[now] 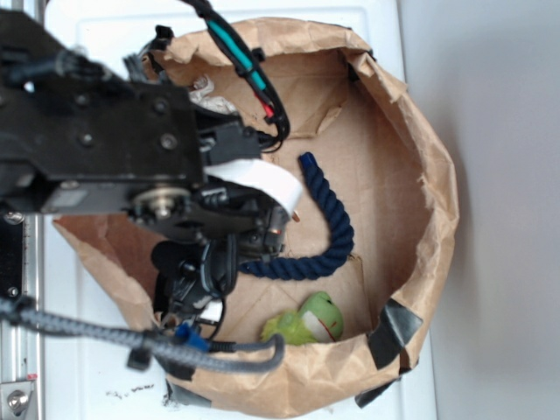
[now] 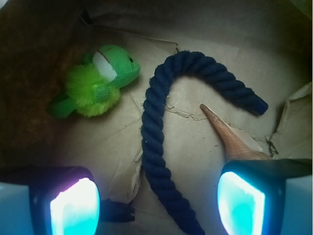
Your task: Grab the blue rope.
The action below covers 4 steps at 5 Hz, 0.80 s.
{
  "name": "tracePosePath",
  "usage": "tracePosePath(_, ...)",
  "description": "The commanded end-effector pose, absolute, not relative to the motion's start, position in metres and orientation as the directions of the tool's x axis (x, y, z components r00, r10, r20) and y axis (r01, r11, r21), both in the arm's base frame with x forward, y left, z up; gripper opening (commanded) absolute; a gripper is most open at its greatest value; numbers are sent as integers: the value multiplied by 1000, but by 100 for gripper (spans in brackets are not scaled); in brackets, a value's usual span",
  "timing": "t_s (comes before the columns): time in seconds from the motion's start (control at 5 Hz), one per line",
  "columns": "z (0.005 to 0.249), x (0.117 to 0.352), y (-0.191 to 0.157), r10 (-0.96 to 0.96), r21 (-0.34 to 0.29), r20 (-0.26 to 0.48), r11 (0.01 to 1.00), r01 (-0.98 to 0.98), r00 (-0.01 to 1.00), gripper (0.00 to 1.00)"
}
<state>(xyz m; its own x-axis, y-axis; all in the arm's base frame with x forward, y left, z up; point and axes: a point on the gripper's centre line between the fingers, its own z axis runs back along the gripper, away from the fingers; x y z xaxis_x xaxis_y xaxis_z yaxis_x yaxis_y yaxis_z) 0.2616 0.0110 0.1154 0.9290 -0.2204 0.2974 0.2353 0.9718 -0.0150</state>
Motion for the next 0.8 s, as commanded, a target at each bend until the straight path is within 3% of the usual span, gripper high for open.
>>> tracePosePath(0.0,131,266,14,-225,7,330,972,236,917,100)
tracePosePath(0.2,131,266,14,-225,7,330,972,236,917,100)
tracePosePath(0.6,85,281,-5,-251,98,315,968,232,915,100)
